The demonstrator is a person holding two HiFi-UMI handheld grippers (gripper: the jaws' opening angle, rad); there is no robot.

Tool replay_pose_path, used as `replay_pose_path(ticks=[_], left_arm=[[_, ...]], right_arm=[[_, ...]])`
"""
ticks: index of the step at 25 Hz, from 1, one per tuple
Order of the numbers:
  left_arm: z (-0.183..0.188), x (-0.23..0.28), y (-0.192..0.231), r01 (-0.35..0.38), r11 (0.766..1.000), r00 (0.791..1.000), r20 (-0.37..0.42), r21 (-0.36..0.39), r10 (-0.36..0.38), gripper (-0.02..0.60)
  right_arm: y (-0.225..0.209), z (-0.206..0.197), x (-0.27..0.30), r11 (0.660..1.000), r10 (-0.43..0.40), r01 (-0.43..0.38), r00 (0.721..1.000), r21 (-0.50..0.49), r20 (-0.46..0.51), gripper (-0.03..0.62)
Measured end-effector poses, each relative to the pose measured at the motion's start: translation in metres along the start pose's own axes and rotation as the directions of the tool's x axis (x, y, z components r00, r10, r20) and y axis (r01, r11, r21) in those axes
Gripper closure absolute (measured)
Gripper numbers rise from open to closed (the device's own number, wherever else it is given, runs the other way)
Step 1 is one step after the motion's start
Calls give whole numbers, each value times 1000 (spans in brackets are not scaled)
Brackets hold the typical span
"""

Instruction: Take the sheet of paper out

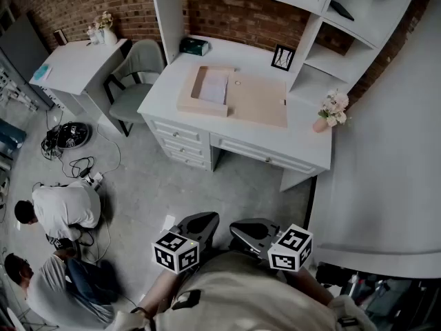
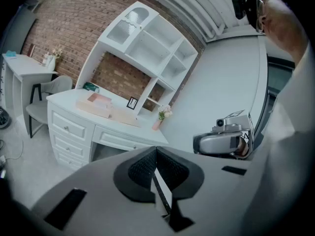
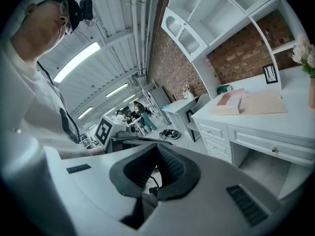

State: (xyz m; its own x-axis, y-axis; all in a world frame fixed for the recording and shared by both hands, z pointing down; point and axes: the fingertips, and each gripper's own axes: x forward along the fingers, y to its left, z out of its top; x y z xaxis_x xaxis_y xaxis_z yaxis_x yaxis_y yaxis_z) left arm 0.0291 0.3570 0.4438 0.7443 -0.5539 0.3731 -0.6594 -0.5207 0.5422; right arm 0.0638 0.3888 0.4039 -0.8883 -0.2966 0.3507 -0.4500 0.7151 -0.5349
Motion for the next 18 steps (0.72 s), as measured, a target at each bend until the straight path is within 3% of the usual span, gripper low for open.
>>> replay_pose_path(ticks=[7, 13, 18], left_arm=[[6, -27, 33, 33, 999, 999, -20, 36, -33, 565], [6, -24, 26, 67, 994, 997, -47, 81, -63, 565], [12, -11, 6, 90, 985, 995, -61, 146, -82, 565]], right_arm=[[15, 4, 37, 999, -53, 52, 998, 7, 19, 566], [14, 7, 34, 996, -88, 88, 995, 0, 48, 566], [-6, 14, 14, 989, -134, 128, 987, 73, 93, 566]])
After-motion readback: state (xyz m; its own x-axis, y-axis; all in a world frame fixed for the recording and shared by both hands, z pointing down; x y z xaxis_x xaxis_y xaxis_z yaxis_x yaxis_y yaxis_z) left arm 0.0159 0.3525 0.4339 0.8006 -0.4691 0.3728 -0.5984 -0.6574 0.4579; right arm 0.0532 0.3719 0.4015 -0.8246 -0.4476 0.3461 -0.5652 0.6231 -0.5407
